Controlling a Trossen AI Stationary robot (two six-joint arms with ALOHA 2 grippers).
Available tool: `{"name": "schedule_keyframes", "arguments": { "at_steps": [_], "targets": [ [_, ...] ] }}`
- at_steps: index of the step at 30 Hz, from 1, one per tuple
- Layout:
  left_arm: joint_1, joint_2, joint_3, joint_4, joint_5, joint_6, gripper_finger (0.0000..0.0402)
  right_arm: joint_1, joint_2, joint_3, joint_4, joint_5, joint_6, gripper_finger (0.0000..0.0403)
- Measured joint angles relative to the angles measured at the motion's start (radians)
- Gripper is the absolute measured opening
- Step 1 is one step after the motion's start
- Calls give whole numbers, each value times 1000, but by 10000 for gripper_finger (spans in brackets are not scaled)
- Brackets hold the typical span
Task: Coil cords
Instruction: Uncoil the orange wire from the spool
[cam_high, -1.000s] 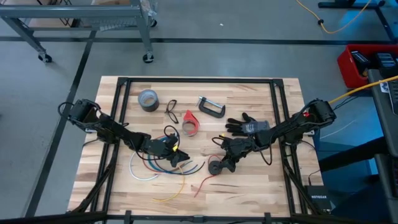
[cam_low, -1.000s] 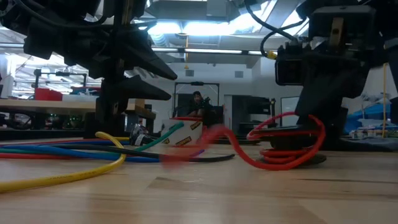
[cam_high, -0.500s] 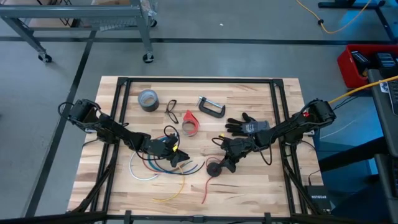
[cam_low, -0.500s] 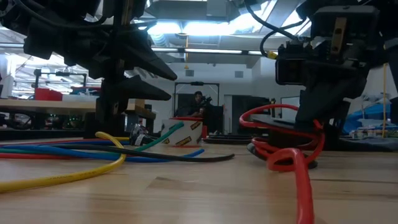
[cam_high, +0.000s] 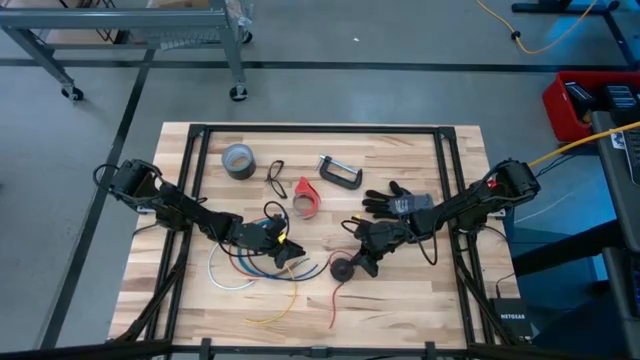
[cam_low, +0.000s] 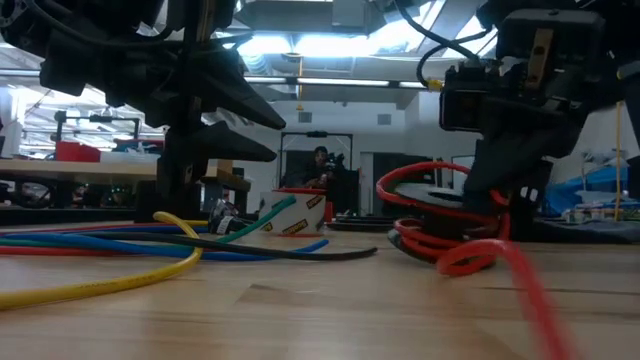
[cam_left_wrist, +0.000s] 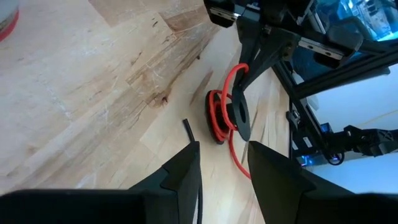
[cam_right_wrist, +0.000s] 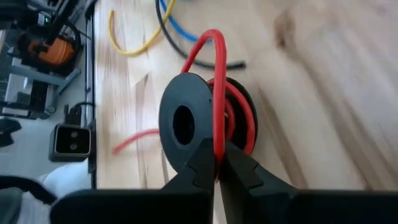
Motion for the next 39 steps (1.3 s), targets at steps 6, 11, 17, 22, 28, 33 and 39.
{"name": "schedule_keyframes", "arguments": {
  "at_steps": [6, 11, 17, 22, 28, 33, 39],
  "targets": [
    [0, 0, 0, 6, 0, -4, 127, -41, 0, 0, 59, 65, -30, 9],
    [2, 0, 0, 13, -1, 23, 127, -86, 0, 0, 118, 68, -64, 9],
    [52, 0, 0, 13, -56, 96, 127, -100, 0, 13, 165, 40, -109, 9],
    [109, 0, 0, 15, -64, 125, 127, -98, 0, 37, 154, 31, -137, 9],
    [142, -1, 0, 28, -63, 145, 127, -98, 0, 52, 150, 31, -141, 9],
    [144, -1, 0, 24, -63, 152, 127, -90, 0, 53, 127, -37, -121, 9],
    [144, -1, 0, 21, -63, 152, 127, -28, 0, 53, 14, -193, -88, 9]
  ]
}}
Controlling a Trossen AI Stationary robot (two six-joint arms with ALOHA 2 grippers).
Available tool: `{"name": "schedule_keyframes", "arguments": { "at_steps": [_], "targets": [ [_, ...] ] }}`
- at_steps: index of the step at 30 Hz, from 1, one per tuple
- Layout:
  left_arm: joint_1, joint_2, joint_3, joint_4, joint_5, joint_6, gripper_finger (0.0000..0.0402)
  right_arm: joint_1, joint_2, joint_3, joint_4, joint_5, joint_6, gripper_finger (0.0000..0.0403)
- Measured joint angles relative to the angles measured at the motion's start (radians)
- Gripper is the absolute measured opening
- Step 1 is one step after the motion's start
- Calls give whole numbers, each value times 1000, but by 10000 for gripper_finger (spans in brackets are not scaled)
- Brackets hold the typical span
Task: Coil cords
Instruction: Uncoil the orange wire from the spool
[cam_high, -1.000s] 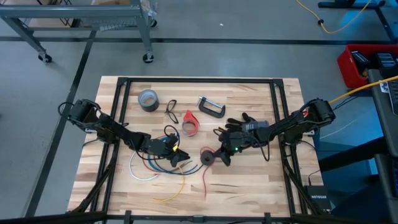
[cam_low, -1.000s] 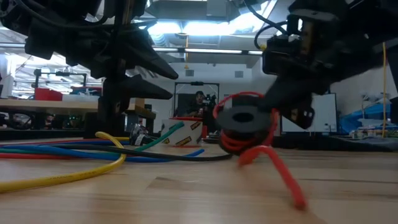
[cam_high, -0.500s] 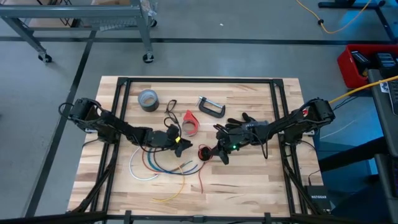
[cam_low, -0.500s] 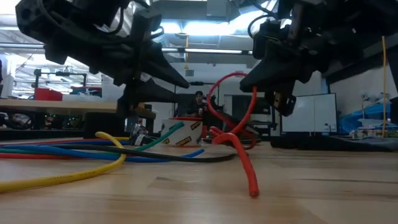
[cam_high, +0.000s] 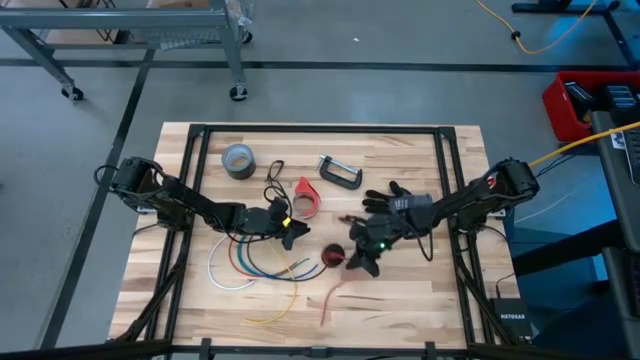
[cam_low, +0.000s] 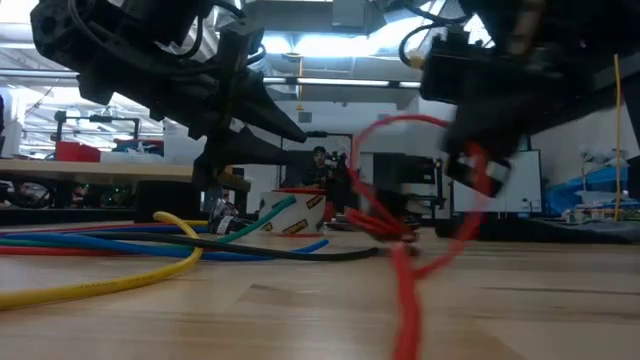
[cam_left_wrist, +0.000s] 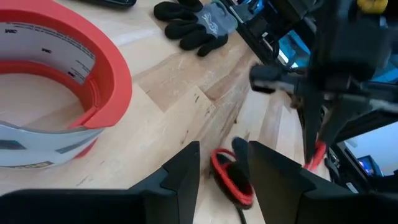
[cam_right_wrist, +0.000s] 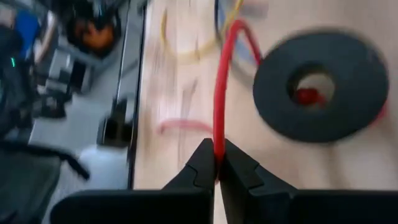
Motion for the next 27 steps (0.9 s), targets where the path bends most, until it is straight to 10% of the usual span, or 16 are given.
{"name": "schedule_keyframes", "arguments": {
  "at_steps": [13, 27],
  "targets": [
    [0, 0, 0, -1, 0, -4, 127, 25, 0, 0, -369, -116, -22, 9],
    [-1, 0, 0, 0, 0, -2, 127, -46, -5, 4, -539, 4, -51, 9]
  ]
}}
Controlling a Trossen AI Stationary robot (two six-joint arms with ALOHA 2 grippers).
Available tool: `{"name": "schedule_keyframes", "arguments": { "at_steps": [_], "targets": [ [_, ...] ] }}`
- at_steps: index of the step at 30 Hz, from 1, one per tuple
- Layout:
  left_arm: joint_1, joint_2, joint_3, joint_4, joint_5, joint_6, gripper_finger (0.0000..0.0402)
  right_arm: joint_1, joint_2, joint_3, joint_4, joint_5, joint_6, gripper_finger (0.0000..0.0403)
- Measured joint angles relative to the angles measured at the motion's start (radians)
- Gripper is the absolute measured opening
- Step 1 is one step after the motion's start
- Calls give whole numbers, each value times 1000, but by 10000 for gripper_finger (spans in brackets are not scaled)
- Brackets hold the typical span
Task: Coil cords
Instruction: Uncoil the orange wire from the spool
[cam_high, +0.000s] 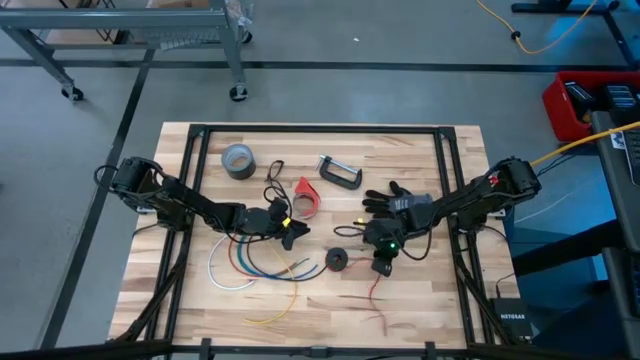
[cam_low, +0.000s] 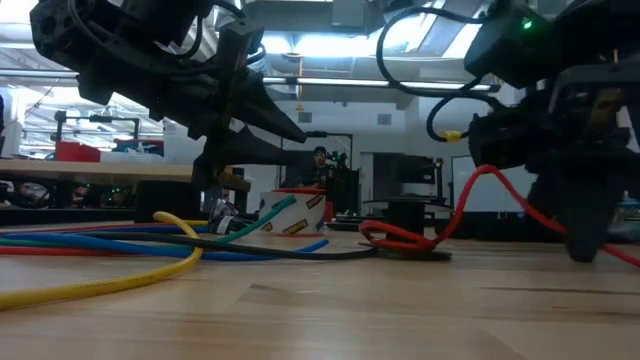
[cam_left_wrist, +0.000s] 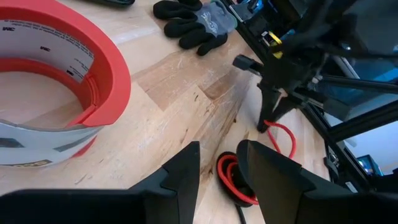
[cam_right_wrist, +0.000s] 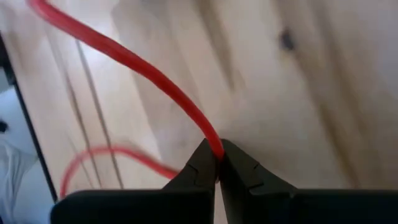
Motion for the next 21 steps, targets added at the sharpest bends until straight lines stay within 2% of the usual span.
{"name": "schedule_keyframes", "arguments": {
  "at_steps": [15, 21],
  "targets": [
    [-1, 0, 0, 0, 18, -3, 127, -174, -21, -4, -16, -3, -68, 9],
    [-1, 0, 0, 0, 94, -3, 127, -250, -70, -7, -34, 83, -80, 9]
  ]
}}
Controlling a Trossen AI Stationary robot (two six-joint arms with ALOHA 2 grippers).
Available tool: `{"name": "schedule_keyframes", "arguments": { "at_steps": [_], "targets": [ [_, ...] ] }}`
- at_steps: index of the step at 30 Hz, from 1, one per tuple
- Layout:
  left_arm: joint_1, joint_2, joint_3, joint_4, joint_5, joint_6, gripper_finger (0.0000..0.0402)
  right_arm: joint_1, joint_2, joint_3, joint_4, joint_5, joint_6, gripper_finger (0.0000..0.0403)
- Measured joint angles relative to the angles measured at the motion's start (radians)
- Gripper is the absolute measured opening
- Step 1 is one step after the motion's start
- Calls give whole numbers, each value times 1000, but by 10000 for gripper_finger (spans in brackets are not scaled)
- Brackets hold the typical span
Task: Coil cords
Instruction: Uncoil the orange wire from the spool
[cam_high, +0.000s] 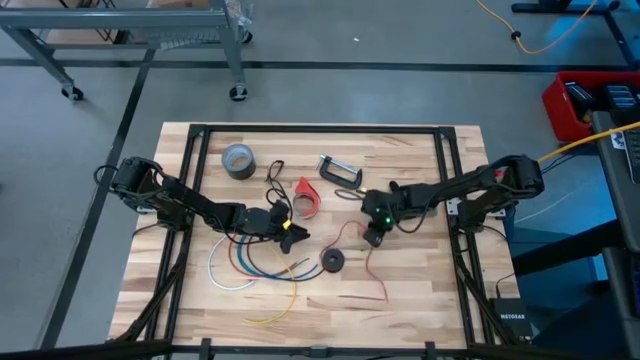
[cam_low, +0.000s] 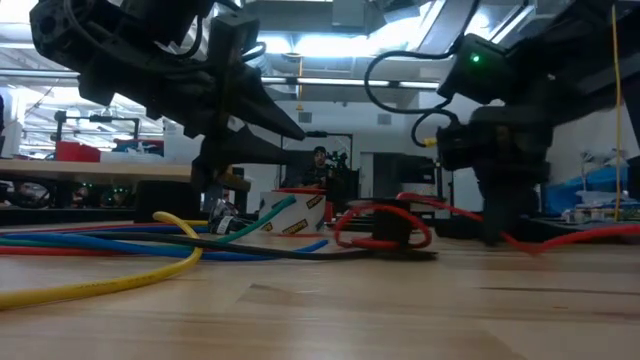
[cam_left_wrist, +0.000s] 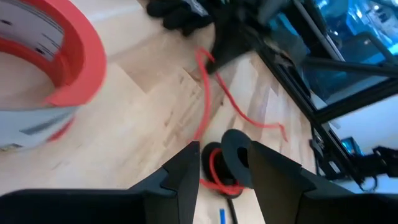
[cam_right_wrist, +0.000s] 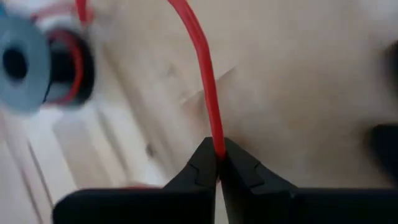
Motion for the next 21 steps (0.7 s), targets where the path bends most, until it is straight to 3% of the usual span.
{"name": "schedule_keyframes", "arguments": {
  "at_steps": [6, 12, 21],
  "targets": [
    [0, 0, 0, 0, 8, 0, 127, -62, -5, 37, 5, 16, -3, 9],
    [0, 0, 0, 0, 8, 7, 127, -64, 0, 188, 19, 20, -58, 9],
    [0, 0, 0, -3, 8, 8, 127, -30, 1, 355, -7, -121, -96, 8]
  ]
}}
